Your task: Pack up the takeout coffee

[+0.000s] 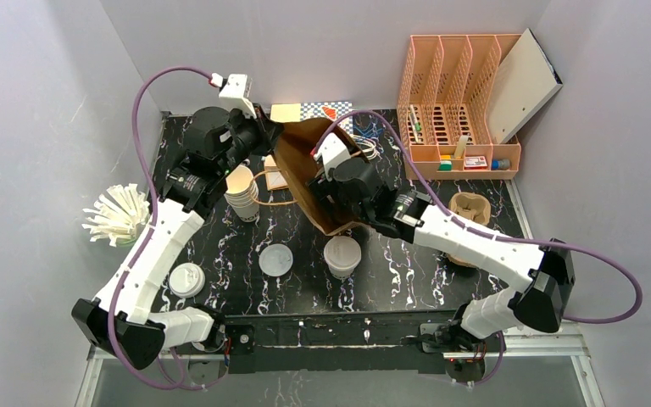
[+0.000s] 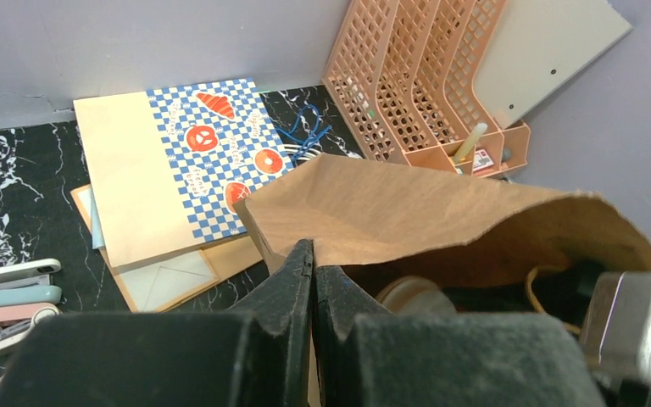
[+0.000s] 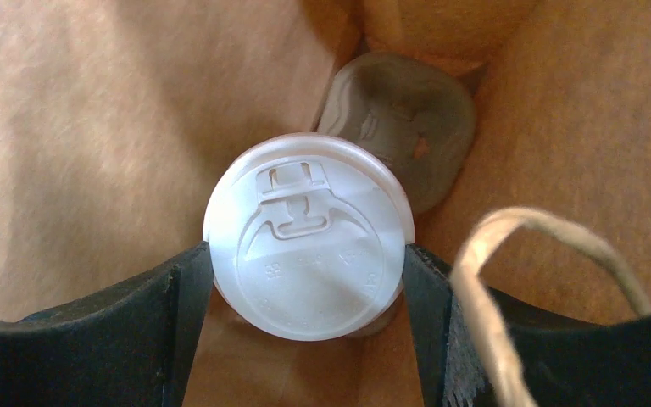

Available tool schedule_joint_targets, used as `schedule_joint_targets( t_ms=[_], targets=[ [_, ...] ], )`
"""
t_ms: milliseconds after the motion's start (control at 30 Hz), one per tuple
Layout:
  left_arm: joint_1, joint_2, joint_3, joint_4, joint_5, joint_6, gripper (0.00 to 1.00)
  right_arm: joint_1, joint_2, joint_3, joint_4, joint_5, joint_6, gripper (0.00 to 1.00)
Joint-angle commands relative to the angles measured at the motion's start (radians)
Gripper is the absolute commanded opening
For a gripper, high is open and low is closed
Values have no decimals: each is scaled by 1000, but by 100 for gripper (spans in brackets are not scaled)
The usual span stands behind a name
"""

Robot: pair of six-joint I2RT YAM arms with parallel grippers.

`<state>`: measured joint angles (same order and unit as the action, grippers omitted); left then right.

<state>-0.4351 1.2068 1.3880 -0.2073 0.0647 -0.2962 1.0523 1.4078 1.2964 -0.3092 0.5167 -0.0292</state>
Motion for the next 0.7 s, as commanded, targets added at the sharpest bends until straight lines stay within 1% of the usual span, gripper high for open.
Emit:
schedule_joint_targets(
  t_ms=[0, 133, 200, 300, 367, 433, 500, 567, 667],
  targets=[
    [1, -9, -15, 100, -4, 29, 0, -65, 28, 5, 108, -30, 8, 47],
    [0, 32, 19, 115, -66, 41, 0, -134, 75, 15, 161, -89, 8, 44],
    [-1, 45, 34, 127, -101, 25, 0, -167, 81, 10, 188, -127, 8, 44],
    [-11, 73, 68, 132, -121, 13, 0, -188, 74, -12, 232, -175, 12, 45],
    [-31, 94, 75, 132, -137, 10, 0, -190, 70, -2, 219, -208, 21, 44],
    [-83, 106, 66, 145, -189, 31, 0, -189, 68, 17, 189, -218, 38, 43],
    [-159, 111, 54, 161, -294, 93, 0, -189, 57, 9, 185, -205, 47, 43],
    [-217, 122, 55, 169, -385, 133, 0, -190, 42, -36, 205, -183, 53, 44],
    [-262, 133, 48, 168, -461, 145, 0, -189, 1, -130, 266, -163, 59, 45]
  ],
)
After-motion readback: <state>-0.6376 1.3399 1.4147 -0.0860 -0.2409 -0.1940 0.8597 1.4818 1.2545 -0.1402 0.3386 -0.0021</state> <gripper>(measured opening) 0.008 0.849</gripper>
